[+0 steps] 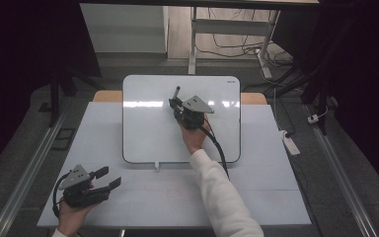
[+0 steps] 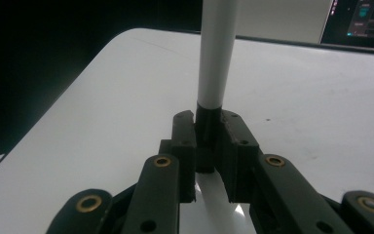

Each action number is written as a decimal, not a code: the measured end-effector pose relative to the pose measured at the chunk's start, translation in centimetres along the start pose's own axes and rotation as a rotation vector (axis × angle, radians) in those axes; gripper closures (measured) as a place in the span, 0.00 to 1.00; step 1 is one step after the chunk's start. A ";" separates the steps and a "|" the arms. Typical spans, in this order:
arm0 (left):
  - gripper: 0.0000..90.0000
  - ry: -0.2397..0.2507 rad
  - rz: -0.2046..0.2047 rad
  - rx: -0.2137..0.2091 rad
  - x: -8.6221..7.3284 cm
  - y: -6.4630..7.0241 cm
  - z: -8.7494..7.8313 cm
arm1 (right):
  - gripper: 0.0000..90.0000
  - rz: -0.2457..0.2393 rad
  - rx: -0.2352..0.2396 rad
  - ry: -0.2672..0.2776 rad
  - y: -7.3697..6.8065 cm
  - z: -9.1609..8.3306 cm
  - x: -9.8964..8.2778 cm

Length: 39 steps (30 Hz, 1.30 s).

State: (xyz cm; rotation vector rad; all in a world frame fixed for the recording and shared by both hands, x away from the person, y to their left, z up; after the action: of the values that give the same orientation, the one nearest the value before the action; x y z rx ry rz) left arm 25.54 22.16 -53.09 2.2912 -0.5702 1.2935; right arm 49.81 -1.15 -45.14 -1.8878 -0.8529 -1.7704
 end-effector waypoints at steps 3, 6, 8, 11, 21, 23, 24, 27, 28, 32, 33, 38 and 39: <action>0.39 0.004 -0.006 -0.001 0.0 -0.1 -0.2 | 0.86 0.015 -0.062 -0.018 1.6 -1.5 0.2; 0.39 0.007 -0.006 0.001 0.0 -0.1 -0.2 | 0.86 0.036 -0.081 -0.001 3.4 -4.7 0.4; 0.39 0.007 -0.008 0.000 0.1 0.0 -0.1 | 0.86 0.010 -0.073 -0.008 3.9 -7.0 0.3; 0.39 0.001 0.001 -0.002 0.3 0.3 0.2 | 0.86 0.022 -0.008 -0.030 3.8 -10.2 -0.1; 0.38 0.007 0.079 -0.056 3.1 3.4 2.0 | 0.86 0.072 0.245 -0.166 -0.3 -18.1 -3.4; 0.38 0.013 0.112 -0.083 4.1 4.7 2.8 | 0.86 0.078 0.275 -0.203 -1.2 -18.8 -3.9; 0.38 0.015 0.128 -0.098 4.7 5.5 3.3 | 0.86 0.079 0.293 -0.219 -1.6 -19.1 -4.2; 0.39 0.027 0.178 -0.160 6.6 8.2 4.7 | 0.86 0.102 0.349 -0.265 -2.8 -19.7 -5.1; 0.39 0.032 0.196 -0.186 7.3 9.1 5.3 | 0.86 0.115 0.366 -0.292 -3.1 -19.7 -5.4; 0.41 0.032 0.274 -0.282 9.7 12.9 7.9 | 0.86 0.126 0.436 -0.372 -4.5 -19.7 -6.8; 0.42 0.031 0.284 -0.298 10.1 13.5 8.5 | 0.86 0.123 0.443 -0.384 -4.7 -19.6 -7.0; 0.54 0.013 0.299 -0.371 11.1 15.4 11.1 | 0.86 0.094 0.483 -0.437 -6.1 -19.7 -7.9; 0.61 0.011 0.304 -0.384 11.1 15.6 11.4 | 0.86 0.094 0.485 -0.444 -6.2 -19.7 -8.0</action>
State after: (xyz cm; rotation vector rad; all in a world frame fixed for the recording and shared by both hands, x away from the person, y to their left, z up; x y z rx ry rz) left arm 30.01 1.57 -45.95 1.9310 -1.0940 1.2005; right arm 31.09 -11.00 -51.62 -1.9564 -1.1958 -0.9745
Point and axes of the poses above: each handheld gripper's, and its own axes: z roughly forward along the jaws, x roughly out of its top, y roughly to its right, the point moved 6 cm from there along z, roughly forward along the jaws, and after that the axes turned 1 degree about -z, right-handed, at the moved point
